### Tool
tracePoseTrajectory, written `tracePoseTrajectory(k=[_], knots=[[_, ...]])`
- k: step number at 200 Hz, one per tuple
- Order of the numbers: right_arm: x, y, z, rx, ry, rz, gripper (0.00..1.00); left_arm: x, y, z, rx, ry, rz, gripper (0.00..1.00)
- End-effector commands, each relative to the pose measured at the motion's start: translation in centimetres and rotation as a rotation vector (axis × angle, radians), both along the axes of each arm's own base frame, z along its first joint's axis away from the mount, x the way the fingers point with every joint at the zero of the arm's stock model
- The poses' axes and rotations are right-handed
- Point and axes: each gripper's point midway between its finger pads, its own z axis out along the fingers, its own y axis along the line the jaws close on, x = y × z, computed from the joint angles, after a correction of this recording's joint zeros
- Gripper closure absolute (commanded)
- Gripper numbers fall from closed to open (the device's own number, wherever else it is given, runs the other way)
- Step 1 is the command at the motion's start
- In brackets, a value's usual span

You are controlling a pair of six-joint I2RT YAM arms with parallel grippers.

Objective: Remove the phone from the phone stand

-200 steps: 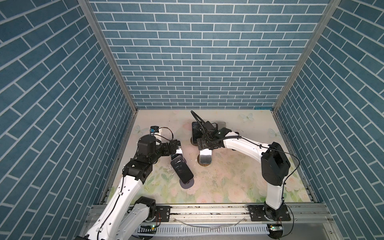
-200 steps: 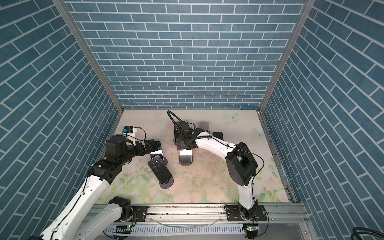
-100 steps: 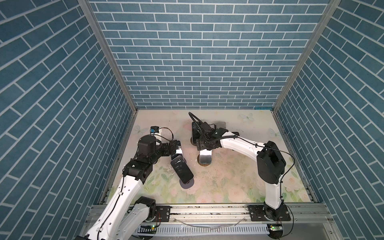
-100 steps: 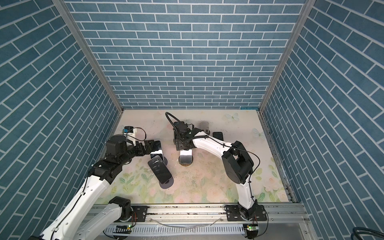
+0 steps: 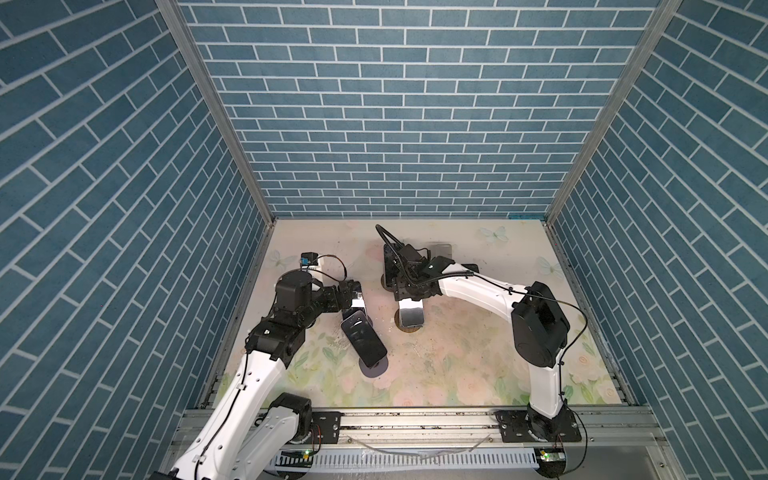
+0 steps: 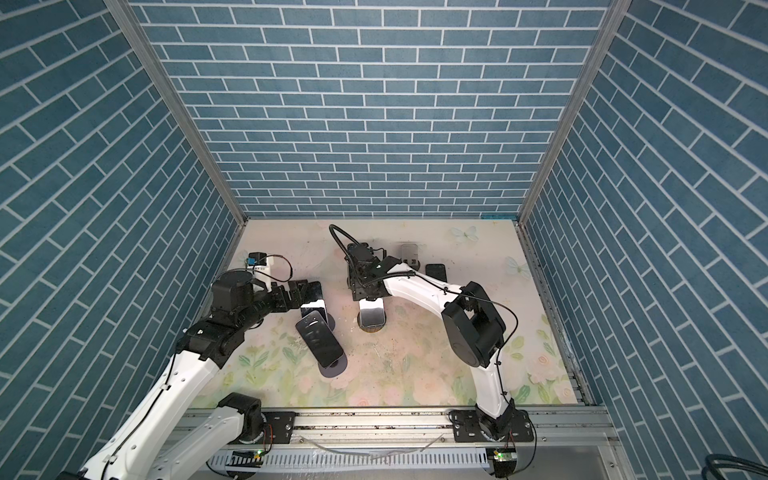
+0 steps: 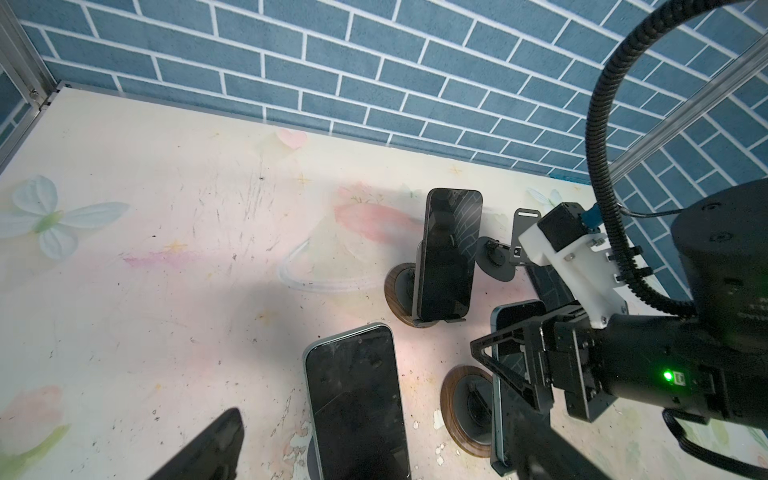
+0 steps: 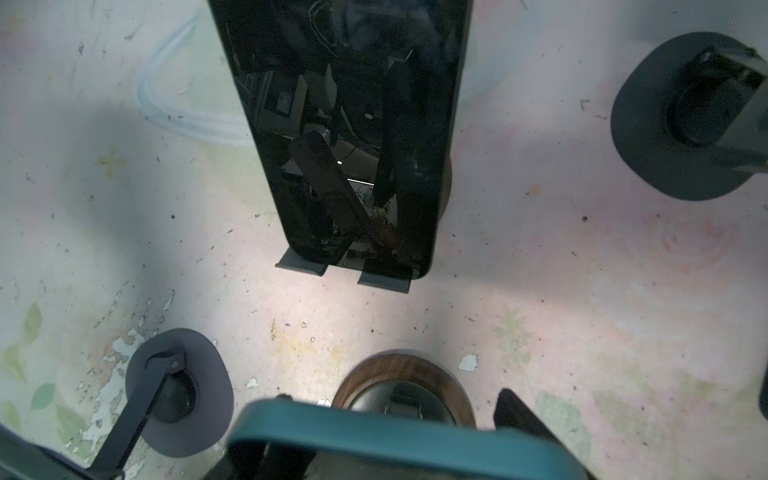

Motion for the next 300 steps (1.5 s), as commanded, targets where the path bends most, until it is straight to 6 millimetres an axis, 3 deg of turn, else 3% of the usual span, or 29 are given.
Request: tracePoseTrajectory(k=[1,77,131,169,210,238,300], knots=[[-0.1,1.3,3.5,0.076,-0.052,0.052,0.48,-0.4,0.0,-0.6,0.017,0.010,-0.008,0.00],[0.8,0.3,8.0,0.121,-0.155,0.066,0.50,-0.4,0.0,-0.6,0.007,0.014,-0.002,0.00],[2.7,-4.1,8.6,0.108,-0.176,-0.023,0.51,-0.3,0.0,-0.5,0.002,0.014,0.002,0.00],[3.6,-8.1,7.5,0.071,-0.162,-0.101,0.51,-0.1,-0.1,-0.7,-0.001,0.019,0.001,0.00],[3.7,-11.9,4.9,0.002,-0.121,-0.164,0.51,0.2,-0.3,-0.8,-0.004,0.025,-0.001,0.00],[3.6,-13.0,2.8,-0.031,-0.082,-0.173,0.51,0.4,-0.4,-0.7,-0.009,0.024,-0.003,0.00],[3.4,-13.0,-0.9,-0.073,-0.023,-0.139,0.50,0.6,-0.5,-0.7,-0.011,0.026,-0.003,0.00]])
